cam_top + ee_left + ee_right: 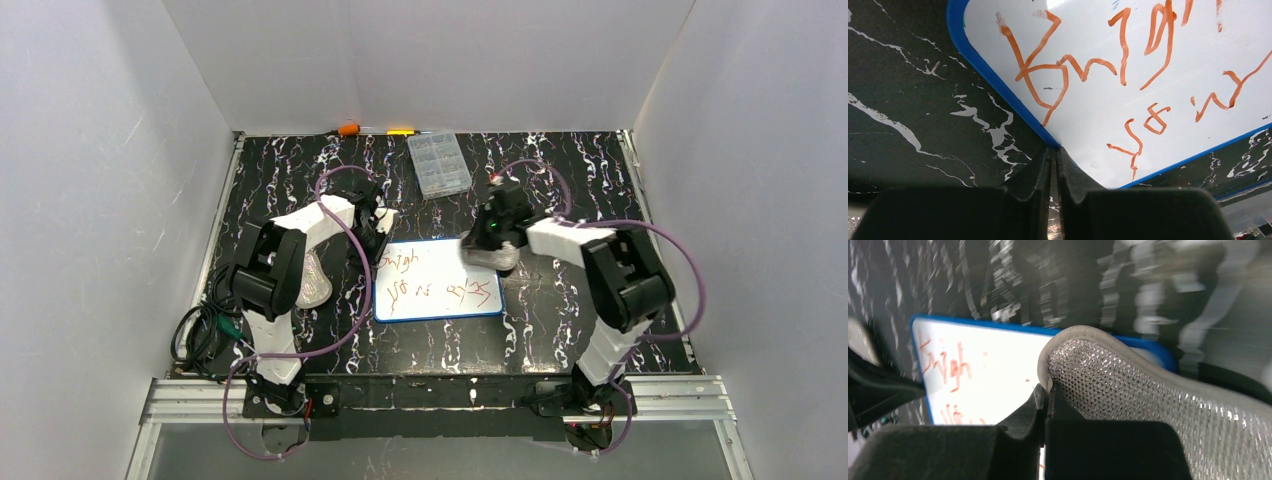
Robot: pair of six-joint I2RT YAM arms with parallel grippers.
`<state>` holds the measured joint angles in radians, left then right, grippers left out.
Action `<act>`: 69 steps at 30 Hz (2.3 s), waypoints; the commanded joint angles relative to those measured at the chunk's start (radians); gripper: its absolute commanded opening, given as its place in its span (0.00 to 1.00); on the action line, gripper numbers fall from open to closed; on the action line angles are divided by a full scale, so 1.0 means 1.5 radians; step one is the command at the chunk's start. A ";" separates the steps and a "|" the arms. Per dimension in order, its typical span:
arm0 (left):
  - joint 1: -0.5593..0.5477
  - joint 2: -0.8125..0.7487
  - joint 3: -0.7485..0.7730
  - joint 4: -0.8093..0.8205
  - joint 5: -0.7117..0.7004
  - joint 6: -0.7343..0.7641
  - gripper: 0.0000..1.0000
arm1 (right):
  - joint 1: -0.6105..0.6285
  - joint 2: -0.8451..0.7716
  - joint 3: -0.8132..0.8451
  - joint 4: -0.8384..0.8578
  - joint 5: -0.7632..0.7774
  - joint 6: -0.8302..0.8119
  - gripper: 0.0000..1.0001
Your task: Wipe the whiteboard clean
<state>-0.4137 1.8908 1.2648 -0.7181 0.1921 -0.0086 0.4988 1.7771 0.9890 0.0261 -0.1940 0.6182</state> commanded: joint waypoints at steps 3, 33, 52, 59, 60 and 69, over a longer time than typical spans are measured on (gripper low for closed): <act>0.000 0.036 0.001 0.016 -0.045 0.029 0.00 | -0.056 -0.072 -0.046 -0.053 0.019 -0.054 0.01; 0.004 0.052 0.021 0.002 -0.038 0.032 0.00 | -0.078 -0.056 -0.166 0.025 -0.017 -0.015 0.01; 0.008 0.045 0.030 -0.007 -0.013 0.030 0.00 | 0.167 0.171 0.066 0.152 -0.004 0.178 0.01; 0.017 0.042 0.030 -0.006 0.003 0.028 0.00 | 0.023 0.012 -0.110 0.175 -0.030 0.166 0.01; 0.017 0.044 0.032 -0.006 0.005 0.028 0.00 | 0.018 0.005 -0.115 0.172 -0.033 0.162 0.01; 0.016 0.043 0.069 -0.016 0.077 -0.011 0.02 | 0.114 0.074 -0.067 0.207 -0.004 0.226 0.01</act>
<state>-0.3874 1.9434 1.3293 -0.7532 0.2256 0.0132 0.5724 1.8381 0.8604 0.3508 -0.2363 0.9066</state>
